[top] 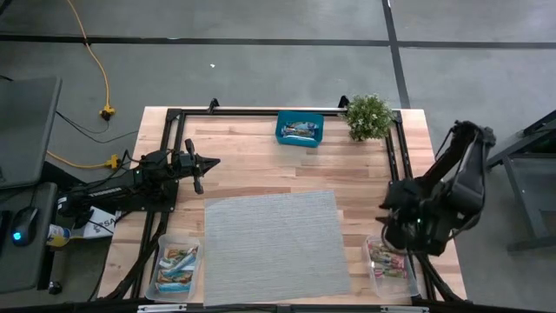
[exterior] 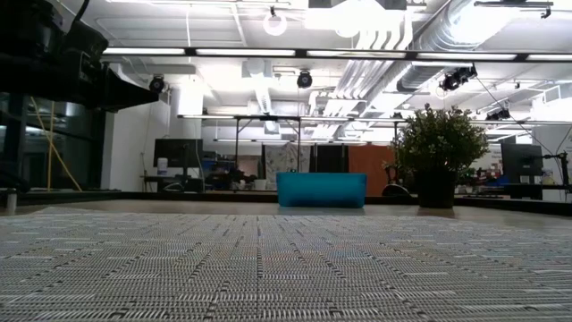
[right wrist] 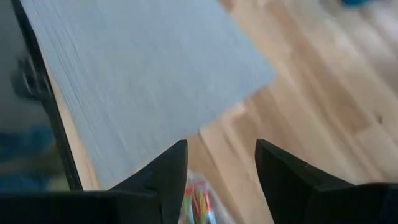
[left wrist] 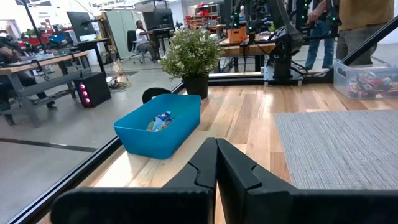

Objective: Pick and place Granola Bars by type
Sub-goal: Return to Home Position

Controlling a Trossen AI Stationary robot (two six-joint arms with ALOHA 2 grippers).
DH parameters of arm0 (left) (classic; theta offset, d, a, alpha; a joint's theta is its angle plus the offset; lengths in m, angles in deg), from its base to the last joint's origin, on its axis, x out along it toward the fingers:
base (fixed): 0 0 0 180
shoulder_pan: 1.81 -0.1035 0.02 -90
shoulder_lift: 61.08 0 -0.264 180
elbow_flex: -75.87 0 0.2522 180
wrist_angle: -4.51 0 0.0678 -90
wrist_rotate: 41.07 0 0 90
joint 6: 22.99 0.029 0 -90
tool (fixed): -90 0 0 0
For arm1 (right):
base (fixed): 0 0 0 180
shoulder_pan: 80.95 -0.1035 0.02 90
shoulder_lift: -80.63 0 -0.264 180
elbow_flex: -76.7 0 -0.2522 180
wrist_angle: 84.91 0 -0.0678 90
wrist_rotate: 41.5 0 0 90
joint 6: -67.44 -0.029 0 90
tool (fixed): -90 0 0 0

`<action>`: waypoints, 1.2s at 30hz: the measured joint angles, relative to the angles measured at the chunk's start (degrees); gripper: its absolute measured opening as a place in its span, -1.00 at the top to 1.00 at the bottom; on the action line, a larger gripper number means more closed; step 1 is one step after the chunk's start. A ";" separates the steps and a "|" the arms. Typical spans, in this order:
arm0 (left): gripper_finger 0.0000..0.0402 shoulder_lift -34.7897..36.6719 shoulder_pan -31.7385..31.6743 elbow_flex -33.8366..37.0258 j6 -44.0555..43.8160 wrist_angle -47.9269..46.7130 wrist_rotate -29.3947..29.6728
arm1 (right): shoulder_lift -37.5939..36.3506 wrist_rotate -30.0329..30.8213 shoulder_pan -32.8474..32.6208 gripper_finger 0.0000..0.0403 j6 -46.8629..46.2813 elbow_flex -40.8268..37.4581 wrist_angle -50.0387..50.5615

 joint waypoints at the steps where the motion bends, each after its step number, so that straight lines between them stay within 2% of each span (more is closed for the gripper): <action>1: 1.00 0.02 0.00 -0.01 -0.01 0.00 -0.01 | -0.73 1.95 0.21 0.17 -0.28 0.00 0.00; 9: 1.00 0.00 0.00 -0.01 0.00 0.00 0.00 | -4.83 14.31 4.29 0.36 3.79 -0.04 -0.77; 17: 1.00 0.01 0.00 -0.01 0.00 0.00 0.00 | -6.72 25.02 12.07 0.71 13.31 -0.11 -5.52; 22: 1.00 0.00 0.00 0.00 0.00 0.00 0.00 | -7.03 26.73 15.49 0.97 16.22 -0.12 -6.56; 28: 1.00 0.00 0.00 0.00 -0.01 0.00 0.00 | -8.55 26.96 16.20 0.99 15.73 -0.69 -7.41; 32: 1.00 0.00 0.00 -0.01 -0.01 0.00 0.00 | -12.72 28.47 16.07 1.00 15.65 -5.29 -12.00; 36: 1.00 0.00 0.00 0.00 -0.01 0.00 0.00 | -18.52 29.94 16.19 1.00 17.22 -13.52 -21.60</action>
